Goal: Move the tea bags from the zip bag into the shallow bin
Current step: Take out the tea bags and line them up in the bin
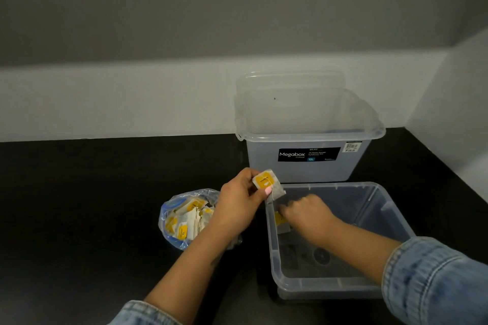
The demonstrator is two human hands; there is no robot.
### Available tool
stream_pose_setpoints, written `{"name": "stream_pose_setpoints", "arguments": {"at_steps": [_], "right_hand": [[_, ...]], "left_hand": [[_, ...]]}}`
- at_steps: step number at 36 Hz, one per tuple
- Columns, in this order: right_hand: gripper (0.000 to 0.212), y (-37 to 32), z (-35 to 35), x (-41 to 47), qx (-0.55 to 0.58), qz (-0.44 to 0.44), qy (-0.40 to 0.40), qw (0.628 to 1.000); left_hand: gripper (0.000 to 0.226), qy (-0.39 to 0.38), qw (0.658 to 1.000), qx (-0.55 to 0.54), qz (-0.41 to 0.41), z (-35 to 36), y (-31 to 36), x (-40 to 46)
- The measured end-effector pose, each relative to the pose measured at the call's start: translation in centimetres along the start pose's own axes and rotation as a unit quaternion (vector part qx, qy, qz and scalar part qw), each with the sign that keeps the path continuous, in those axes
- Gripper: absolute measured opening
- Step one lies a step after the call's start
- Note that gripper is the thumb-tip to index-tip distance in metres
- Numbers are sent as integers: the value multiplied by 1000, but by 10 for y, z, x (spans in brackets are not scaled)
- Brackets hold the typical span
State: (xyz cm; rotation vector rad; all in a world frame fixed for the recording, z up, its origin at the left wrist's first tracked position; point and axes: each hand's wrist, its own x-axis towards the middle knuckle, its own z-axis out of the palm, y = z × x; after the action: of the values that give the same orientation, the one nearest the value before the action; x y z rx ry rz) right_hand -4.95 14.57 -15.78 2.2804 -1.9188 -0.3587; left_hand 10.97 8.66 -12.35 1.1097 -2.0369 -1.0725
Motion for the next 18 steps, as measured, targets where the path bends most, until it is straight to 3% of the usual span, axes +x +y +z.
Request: {"name": "stream_pose_setpoints", "arguments": {"at_steps": [4, 9, 13, 15, 18], "right_hand": [[18, 2, -14, -5, 40, 26, -4, 999], [23, 18, -39, -20, 173, 144, 87, 970], [16, 30, -66, -23, 271, 172, 167, 932], [18, 32, -77, -24, 309, 156, 176, 922], [28, 33, -88, -25, 305, 139, 130, 933]], "left_hand": [[21, -2, 999, -30, -21, -2, 1, 2], [23, -20, 999, -6, -26, -4, 7, 6], [25, -33, 997, 66, 20, -2, 17, 7], [25, -41, 992, 110, 45, 1, 21, 7], [24, -50, 984, 155, 78, 6, 25, 6]]}}
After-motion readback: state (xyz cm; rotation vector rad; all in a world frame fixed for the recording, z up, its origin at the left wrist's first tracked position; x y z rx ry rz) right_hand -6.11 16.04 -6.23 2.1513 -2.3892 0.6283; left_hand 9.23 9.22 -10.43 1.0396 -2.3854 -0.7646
